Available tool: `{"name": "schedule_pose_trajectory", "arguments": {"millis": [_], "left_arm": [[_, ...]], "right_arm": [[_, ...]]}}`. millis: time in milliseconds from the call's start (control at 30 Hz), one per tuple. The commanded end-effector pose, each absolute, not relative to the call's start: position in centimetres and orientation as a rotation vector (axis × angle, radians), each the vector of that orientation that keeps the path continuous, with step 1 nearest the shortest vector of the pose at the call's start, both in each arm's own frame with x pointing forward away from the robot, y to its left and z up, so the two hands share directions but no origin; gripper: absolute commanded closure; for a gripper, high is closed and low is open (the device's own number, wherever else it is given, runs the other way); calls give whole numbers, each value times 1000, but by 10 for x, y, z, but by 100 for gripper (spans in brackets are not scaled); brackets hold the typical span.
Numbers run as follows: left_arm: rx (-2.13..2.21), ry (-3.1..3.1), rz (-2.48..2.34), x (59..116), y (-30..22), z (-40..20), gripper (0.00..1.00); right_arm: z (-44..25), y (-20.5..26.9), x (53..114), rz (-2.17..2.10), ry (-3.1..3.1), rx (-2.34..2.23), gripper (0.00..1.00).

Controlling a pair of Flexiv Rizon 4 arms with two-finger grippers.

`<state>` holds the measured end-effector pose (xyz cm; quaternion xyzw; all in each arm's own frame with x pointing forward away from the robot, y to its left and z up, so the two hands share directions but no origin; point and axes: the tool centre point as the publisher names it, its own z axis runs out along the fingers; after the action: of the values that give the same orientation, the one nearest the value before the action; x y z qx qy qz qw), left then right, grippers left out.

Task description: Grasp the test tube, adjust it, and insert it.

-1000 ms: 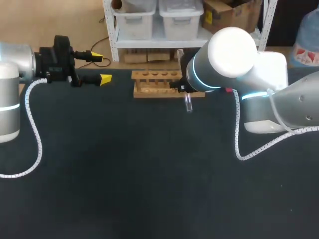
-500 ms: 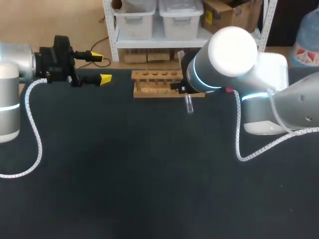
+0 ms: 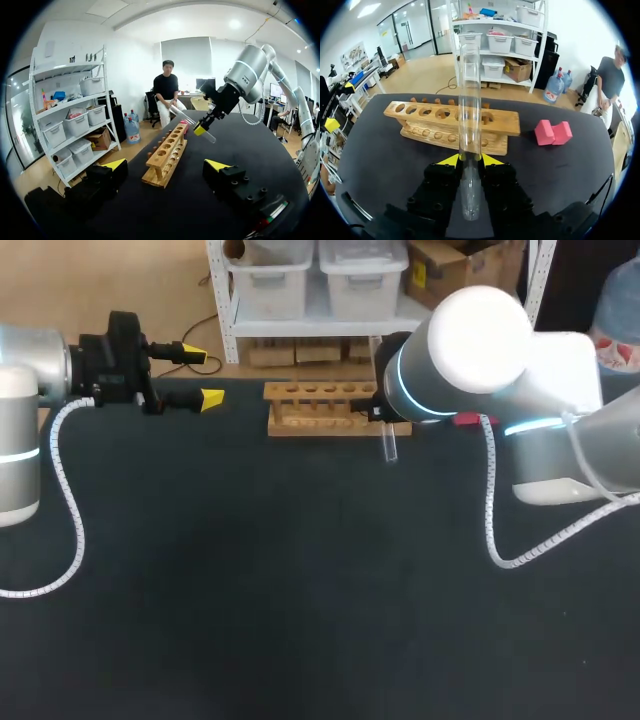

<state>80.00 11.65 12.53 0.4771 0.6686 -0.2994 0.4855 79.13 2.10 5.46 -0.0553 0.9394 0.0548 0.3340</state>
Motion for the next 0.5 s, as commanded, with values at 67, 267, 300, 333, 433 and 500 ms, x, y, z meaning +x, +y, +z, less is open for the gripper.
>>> {"name": "schedule_pose_trajectory", "arguments": {"millis": [67,267,300,333,433,500], "left_arm": [[1158,1620,-726,799,117,124,0],[1158,1620,-726,799,117,124,0],[1158,1620,-726,799,117,124,0],[1158,1620,-726,799,117,124,0],[1158,1620,-726,799,117,124,0],[1158,1620,-726,799,117,124,0]], "right_arm": [[75,5,760,125,2383,-114,100],[85,-4,752,92,2366,-85,100],[86,-4,751,87,2364,-83,100],[88,-5,750,86,2363,-81,100],[93,-6,745,94,2351,-83,100],[94,-6,743,97,2349,-86,100]]}}
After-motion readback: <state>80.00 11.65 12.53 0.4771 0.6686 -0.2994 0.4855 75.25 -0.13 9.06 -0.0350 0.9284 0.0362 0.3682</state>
